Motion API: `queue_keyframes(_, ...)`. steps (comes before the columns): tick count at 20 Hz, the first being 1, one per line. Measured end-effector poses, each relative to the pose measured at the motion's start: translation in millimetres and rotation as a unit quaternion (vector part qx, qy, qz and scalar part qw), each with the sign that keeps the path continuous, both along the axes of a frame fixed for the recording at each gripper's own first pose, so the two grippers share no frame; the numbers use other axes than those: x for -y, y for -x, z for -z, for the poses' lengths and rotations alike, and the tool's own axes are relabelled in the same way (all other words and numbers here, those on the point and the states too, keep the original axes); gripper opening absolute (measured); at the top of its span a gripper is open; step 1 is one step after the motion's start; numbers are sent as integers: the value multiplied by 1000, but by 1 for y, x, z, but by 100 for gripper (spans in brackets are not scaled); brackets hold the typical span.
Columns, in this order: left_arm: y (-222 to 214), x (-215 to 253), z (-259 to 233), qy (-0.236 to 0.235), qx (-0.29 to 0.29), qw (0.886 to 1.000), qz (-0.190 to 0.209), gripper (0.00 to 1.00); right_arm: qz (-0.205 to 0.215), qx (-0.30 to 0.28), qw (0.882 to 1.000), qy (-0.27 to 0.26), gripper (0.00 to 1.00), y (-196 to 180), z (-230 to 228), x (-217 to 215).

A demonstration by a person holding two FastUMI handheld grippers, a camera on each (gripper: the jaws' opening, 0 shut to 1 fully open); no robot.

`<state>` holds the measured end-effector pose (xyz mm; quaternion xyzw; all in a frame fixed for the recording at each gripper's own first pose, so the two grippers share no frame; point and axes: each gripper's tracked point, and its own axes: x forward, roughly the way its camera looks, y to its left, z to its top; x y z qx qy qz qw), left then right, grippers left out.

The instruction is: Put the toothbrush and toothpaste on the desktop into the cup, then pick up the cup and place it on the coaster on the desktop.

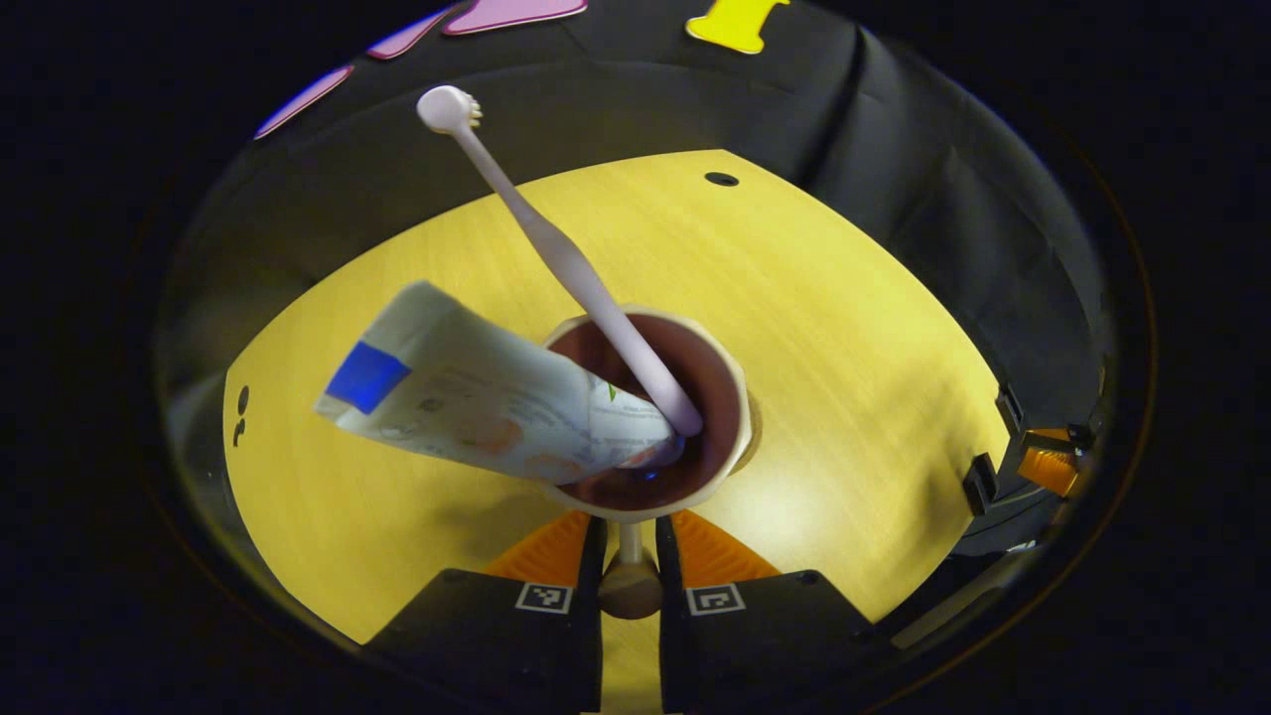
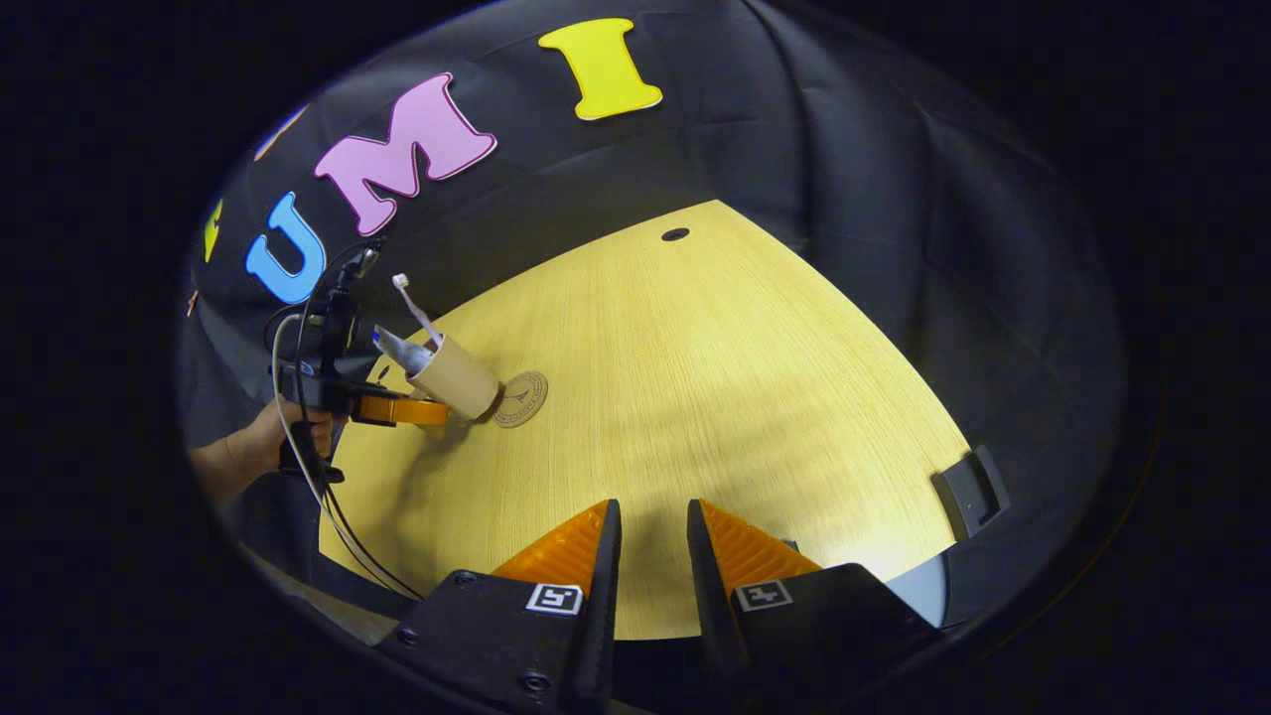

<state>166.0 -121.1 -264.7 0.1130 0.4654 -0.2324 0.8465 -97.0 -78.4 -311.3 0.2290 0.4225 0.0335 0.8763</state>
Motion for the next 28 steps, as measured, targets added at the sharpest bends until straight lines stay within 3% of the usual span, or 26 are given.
queue_keyframes(5,-2,29,5,-11,0,1000,26,27,9,0,1000,3,41,4,-1,10)
queue_keyframes(15,-2,37,15,-23,-12,999,36,27,22,-6,1000,-1,41,6,2,22)
queue_keyframes(17,-1,37,19,-29,-14,999,39,29,20,-5,1000,-2,41,5,2,22)
queue_keyframes(18,-1,37,18,-28,-9,999,41,34,20,-6,1000,-1,41,5,1,21)
queue_keyframes(19,-1,36,14,-27,-4,999,42,30,20,-5,1000,-2,41,5,2,21)
queue_keyframes(20,1,36,12,-23,-4,999,45,32,19,-6,1000,-2,41,3,2,20)
queue_keyframes(21,1,36,9,-20,-1,999,46,39,18,-6,1000,-2,41,3,2,19)
queue_keyframes(22,0,35,8,-19,1,999,47,36,18,-7,1000,-2,41,3,3,19)
queue_keyframes(23,2,34,7,-18,1,999,46,54,17,-7,1000,-2,41,3,2,19)
queue_keyframes(25,5,31,6,-20,-1,999,43,74,16,-5,1000,-2,41,1,1,17)
queue_keyframes(28,9,17,-3,-22,14,999,33,85,7,-3,1000,-5,41,-3,-2,10)
